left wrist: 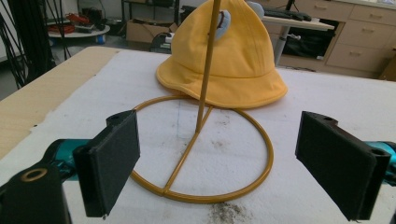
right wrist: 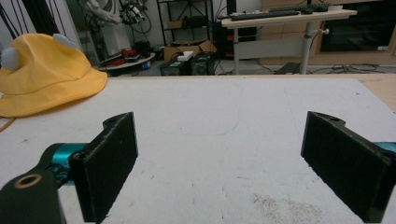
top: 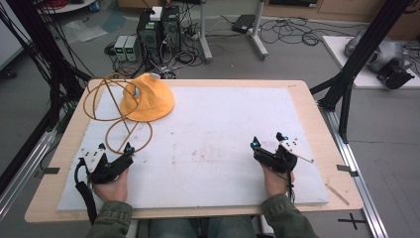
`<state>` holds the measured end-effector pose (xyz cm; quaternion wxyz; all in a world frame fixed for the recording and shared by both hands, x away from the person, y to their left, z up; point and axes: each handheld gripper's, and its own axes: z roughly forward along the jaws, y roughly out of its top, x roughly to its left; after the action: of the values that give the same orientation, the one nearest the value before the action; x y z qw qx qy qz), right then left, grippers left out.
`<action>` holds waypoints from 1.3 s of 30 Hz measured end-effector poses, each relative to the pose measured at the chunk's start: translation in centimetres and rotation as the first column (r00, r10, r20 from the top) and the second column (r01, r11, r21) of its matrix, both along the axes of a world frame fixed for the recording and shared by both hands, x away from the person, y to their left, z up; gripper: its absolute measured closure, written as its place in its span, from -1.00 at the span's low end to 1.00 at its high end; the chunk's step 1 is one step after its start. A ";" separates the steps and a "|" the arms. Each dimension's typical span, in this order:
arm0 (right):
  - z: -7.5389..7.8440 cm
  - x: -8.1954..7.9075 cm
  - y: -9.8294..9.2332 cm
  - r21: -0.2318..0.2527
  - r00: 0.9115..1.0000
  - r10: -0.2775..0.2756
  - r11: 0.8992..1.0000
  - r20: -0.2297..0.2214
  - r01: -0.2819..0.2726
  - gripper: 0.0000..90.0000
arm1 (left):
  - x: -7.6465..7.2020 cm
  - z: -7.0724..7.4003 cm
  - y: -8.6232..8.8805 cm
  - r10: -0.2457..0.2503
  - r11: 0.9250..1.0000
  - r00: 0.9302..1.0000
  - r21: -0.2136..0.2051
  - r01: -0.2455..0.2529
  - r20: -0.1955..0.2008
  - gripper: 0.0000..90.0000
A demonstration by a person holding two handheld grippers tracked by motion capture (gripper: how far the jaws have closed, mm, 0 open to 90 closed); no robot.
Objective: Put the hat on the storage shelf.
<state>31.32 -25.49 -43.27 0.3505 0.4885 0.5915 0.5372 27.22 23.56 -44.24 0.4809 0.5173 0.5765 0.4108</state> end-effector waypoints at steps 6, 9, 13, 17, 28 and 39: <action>-0.3 -0.1 0.5 -0.018 1.000 0.011 1.000 -0.005 -0.011 -0.77 | 0.0 0.1 0.1 -0.001 1.000 1.000 -0.008 0.001 0.003 -0.68; -0.4 -0.1 0.8 -0.025 1.000 0.023 0.999 -0.009 -0.023 -0.77 | 0.0 0.1 0.1 0.002 1.000 1.000 -0.015 -0.002 0.007 -0.68; -0.4 -0.2 1.0 -0.029 1.000 0.027 0.999 -0.009 -0.027 -0.76 | 0.0 0.1 0.2 0.001 1.000 1.000 -0.014 -0.001 0.008 -0.68; 0.8 0.0 1.4 -0.014 0.999 0.036 0.999 0.011 -0.035 -0.76 | -0.3 0.2 0.5 0.010 1.000 1.000 -0.028 -0.010 0.012 -0.68; 9.3 5.1 6.6 -0.045 0.987 0.147 0.988 0.063 -0.145 -0.76 | -0.4 0.3 0.8 0.017 0.999 1.000 -0.040 -0.016 0.022 -0.68; 14.9 9.9 12.4 -0.002 0.967 0.204 0.978 0.155 -0.207 -0.76 | -0.4 0.3 1.0 0.015 0.999 1.000 -0.051 -0.014 0.025 -0.68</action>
<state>41.20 -13.05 -28.35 0.3343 0.3840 0.6063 0.6109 26.78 24.55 -43.94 0.4983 0.4955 0.5843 0.4059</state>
